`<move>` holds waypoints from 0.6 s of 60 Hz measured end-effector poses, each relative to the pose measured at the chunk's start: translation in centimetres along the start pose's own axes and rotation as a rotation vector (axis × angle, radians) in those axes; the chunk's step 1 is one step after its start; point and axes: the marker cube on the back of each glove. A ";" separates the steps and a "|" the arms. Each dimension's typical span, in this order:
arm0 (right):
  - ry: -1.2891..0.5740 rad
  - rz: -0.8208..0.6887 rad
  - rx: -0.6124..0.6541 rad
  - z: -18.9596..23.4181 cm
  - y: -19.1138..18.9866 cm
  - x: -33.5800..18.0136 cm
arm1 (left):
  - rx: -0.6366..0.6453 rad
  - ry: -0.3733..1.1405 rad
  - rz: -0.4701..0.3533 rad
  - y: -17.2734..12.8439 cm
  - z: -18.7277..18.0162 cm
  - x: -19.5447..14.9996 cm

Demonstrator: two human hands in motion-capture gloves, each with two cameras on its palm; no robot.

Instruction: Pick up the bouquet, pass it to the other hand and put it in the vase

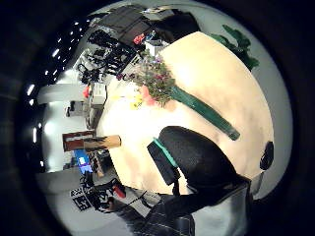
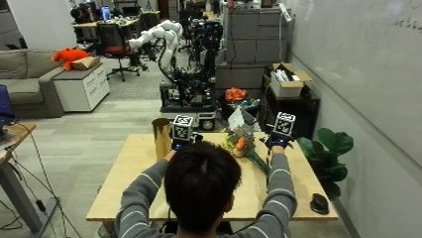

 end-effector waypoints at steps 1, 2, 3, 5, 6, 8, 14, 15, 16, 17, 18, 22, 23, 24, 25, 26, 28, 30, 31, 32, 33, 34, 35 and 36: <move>-0.007 -0.006 -0.011 0.4 0.0 0.1 | -0.013 -0.005 -0.007 0.2 0.1 0.0; -0.010 0.000 -0.025 0.7 0.0 0.3 | -0.019 -0.010 -0.012 0.2 0.1 -0.1; -0.008 0.021 -0.034 1.1 -0.1 0.6 | -0.016 -0.013 -0.014 0.1 0.2 -0.1; 0.002 0.072 -0.050 1.8 -0.2 1.3 | -0.003 -0.014 -0.013 -0.1 0.3 0.0; 0.003 0.084 -0.073 2.1 -0.1 1.5 | 0.004 -0.014 -0.012 -0.3 0.4 0.0; -0.006 0.071 -0.150 3.0 0.4 1.6 | 0.018 -0.018 -0.014 -0.6 0.5 -0.1; -0.041 -0.035 -0.126 4.6 -0.4 1.7 | -0.018 -0.016 -0.025 -0.5 1.0 -0.1; -0.037 -0.023 -0.121 4.9 -0.6 1.9 | -0.031 -0.013 -0.028 -0.4 1.1 -0.1; -0.035 -0.010 -0.127 5.1 -0.6 2.0 | -0.044 -0.010 -0.030 -0.3 1.1 0.0; -0.036 0.000 -0.137 5.4 -0.6 2.1 | -0.056 -0.007 -0.032 -0.3 1.2 0.0; -0.038 0.008 -0.143 5.7 -0.6 2.2 | -0.064 -0.007 -0.034 -0.2 1.3 0.0; -0.029 0.051 -0.134 6.5 -0.9 2.7 | -0.030 -0.003 -0.003 -0.7 1.4 0.2; -0.024 0.063 -0.137 6.8 -0.9 2.8 | -0.015 -0.002 0.009 -0.9 1.4 0.2; -0.022 0.072 -0.142 7.0 -0.9 2.8 | -0.003 -0.002 0.016 -1.1 1.4 0.2; -0.021 0.076 -0.147 7.3 -0.8 2.9 | 0.000 -0.004 0.019 -1.1 1.4 0.2; -0.023 0.075 -0.150 7.5 -0.8 2.9 | -0.005 -0.004 0.019 -1.1 1.4 0.2; -0.032 0.058 -0.156 7.9 -0.7 2.7 | -0.015 -0.004 0.016 -0.9 1.4 0.3; -0.040 0.040 -0.177 8.5 -0.4 2.5 | 0.002 -0.008 0.013 -1.1 1.4 0.2; -0.040 0.038 -0.191 8.8 -0.3 2.5 | 0.008 -0.011 0.013 -1.1 1.4 0.2; -0.041 0.037 -0.202 9.1 -0.2 2.4 | 0.004 -0.012 0.012 -1.0 1.4 0.3; -0.043 0.034 -0.206 9.4 -0.2 2.4 | -0.007 -0.012 0.009 -0.8 1.3 0.3; -0.047 0.026 -0.209 9.6 -0.2 2.3 | -0.019 -0.013 0.002 -0.6 1.3 0.3; -0.053 0.012 -0.215 9.9 -0.1 2.2 | -0.026 -0.016 -0.007 -0.4 1.4 0.3; -0.060 -0.009 -0.228 10.2 0.0 2.0 | -0.028 -0.019 -0.016 -0.4 1.4 0.3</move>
